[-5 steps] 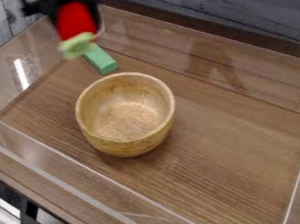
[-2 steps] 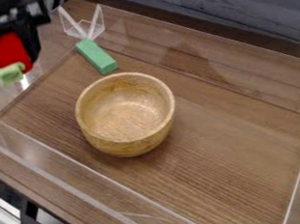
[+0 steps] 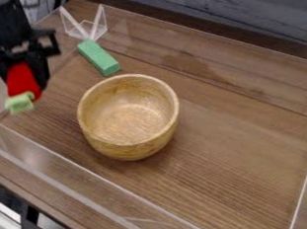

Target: Move the red object to the left side of the table

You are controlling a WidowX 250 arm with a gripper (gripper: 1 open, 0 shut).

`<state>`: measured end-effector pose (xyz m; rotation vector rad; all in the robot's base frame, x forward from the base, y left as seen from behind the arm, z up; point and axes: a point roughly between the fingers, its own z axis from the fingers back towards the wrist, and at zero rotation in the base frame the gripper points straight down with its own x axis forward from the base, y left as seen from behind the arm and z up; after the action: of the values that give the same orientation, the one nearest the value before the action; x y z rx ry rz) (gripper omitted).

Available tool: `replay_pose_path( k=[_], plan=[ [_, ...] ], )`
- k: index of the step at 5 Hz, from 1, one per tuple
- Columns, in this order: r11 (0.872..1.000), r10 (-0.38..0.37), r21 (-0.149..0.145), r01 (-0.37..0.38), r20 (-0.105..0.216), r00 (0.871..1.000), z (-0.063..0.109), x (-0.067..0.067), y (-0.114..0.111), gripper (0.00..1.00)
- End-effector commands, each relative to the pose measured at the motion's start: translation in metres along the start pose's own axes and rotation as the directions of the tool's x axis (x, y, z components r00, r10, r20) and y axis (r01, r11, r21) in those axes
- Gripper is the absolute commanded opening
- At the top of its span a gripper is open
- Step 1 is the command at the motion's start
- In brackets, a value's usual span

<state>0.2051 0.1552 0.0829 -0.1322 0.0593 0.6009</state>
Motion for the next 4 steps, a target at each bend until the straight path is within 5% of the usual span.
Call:
replay_pose_path(
  k=[1,2,3,4],
  plan=[
    [0.997,-0.076,0.024,0.075,0.018,0.997,-0.009,0.001,-0.008,0.00],
    [0.993,-0.116,0.031,0.115,0.010,0.993,-0.018,0.008,-0.017,0.00],
    [0.987,-0.154,0.033,0.154,-0.001,0.988,-0.029,0.012,-0.008,1.00],
    [0.981,-0.192,0.033,0.192,-0.010,0.981,-0.037,0.016,0.001,1.00]
  ],
)
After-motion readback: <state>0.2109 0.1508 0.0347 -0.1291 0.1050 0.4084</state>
